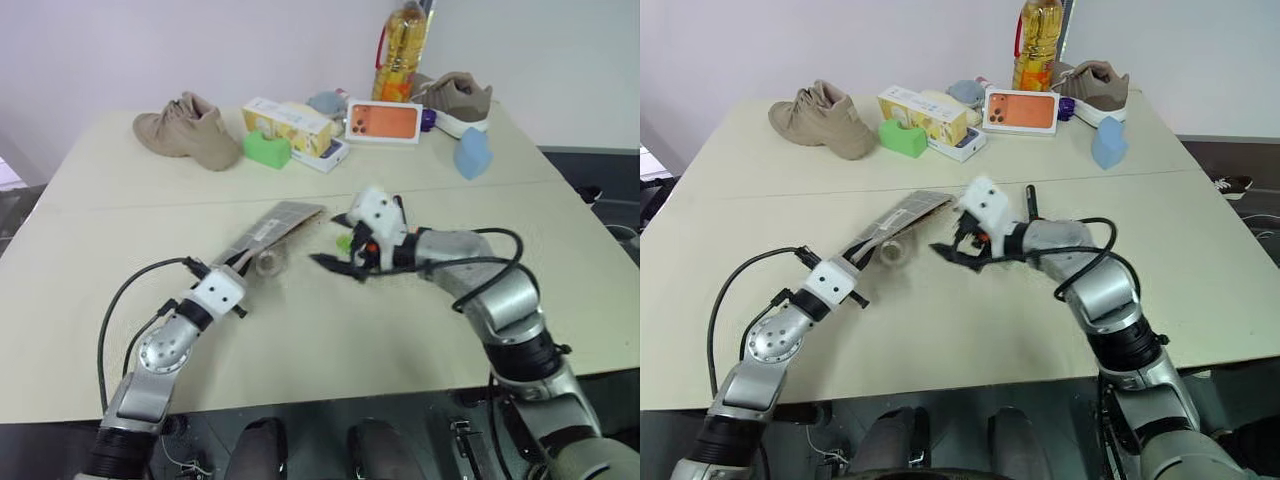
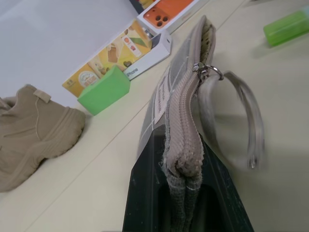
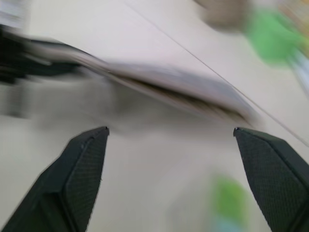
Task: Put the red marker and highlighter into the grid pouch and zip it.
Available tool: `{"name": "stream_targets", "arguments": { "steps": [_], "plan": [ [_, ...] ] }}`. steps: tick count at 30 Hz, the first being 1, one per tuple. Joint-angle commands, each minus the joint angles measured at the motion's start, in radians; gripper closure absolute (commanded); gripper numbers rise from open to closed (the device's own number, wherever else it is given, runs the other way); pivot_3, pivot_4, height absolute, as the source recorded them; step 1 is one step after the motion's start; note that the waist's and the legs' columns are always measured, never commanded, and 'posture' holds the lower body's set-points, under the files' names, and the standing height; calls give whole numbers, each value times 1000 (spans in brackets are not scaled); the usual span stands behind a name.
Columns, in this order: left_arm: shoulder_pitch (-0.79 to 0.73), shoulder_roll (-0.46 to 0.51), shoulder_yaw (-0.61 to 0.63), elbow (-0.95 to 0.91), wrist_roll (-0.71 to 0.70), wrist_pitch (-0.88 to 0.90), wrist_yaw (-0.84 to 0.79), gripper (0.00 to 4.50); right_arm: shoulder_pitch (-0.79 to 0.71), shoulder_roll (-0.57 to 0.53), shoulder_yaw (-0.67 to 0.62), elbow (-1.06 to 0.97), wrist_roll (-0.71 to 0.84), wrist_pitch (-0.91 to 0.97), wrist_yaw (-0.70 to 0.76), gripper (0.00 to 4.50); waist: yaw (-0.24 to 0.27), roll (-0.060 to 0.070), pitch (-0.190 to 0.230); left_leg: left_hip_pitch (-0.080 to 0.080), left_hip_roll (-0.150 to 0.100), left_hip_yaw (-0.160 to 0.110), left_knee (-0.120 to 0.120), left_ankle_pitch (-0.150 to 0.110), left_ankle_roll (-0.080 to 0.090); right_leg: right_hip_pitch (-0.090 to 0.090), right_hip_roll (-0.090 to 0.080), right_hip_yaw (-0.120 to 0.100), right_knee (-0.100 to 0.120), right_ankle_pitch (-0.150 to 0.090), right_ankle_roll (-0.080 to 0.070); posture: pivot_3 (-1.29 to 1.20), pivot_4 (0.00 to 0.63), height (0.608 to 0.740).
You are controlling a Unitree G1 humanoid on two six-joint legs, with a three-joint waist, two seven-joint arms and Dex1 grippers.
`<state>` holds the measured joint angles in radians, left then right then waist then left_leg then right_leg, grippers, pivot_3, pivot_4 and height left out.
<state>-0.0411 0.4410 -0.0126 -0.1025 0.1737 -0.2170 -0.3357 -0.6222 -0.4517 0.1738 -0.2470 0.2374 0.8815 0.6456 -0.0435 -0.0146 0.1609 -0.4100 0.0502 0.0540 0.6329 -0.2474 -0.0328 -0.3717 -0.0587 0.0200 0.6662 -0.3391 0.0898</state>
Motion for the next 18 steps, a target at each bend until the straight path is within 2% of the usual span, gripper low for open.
{"name": "stream_targets", "arguments": {
  "steps": [1, 7, 10, 15, 18],
  "plan": [
    [7, 23, 11, -10, -8, -34, -11, 4500, -3, 19, -46, 70, 1, 30, -50, 152, 0, 0, 0, 0, 0, 0, 0, 0, 0, 0, 0, 0, 0, 0, 0, 0, 150, 740],
    [1, 25, 3, 1, -6, -46, -15, 4500, 37, 18, -21, 184, -35, 30, -86, 152, 3, 0, 0, -1, 0, 1, -1, 0, 0, -1, 0, 1, -1, 0, 0, 0, 150, 740],
    [5, 25, 4, 1, -6, -48, -15, 4500, 63, 10, -15, 168, -29, 45, -79, 1059, 3, 0, 0, -1, 0, 1, 0, 0, 0, -1, 0, 1, -1, 0, 0, 0, 150, 740],
    [9, 24, 5, 6, -10, -48, -15, 4500, 76, -1, -12, 146, -34, 38, -76, 3618, 2, 0, 0, -1, 0, 1, 0, 0, 0, -1, 1, 1, -1, 0, 0, 0, 150, 740],
    [4, 20, 9, 13, -24, -48, -19, 4500, 72, -60, 35, 76, -80, -103, -23, 3615, 3, 0, 0, -1, 0, 1, 0, 0, 0, -1, 1, 1, -1, 0, 0, 0, 150, 740]
  ]
}}
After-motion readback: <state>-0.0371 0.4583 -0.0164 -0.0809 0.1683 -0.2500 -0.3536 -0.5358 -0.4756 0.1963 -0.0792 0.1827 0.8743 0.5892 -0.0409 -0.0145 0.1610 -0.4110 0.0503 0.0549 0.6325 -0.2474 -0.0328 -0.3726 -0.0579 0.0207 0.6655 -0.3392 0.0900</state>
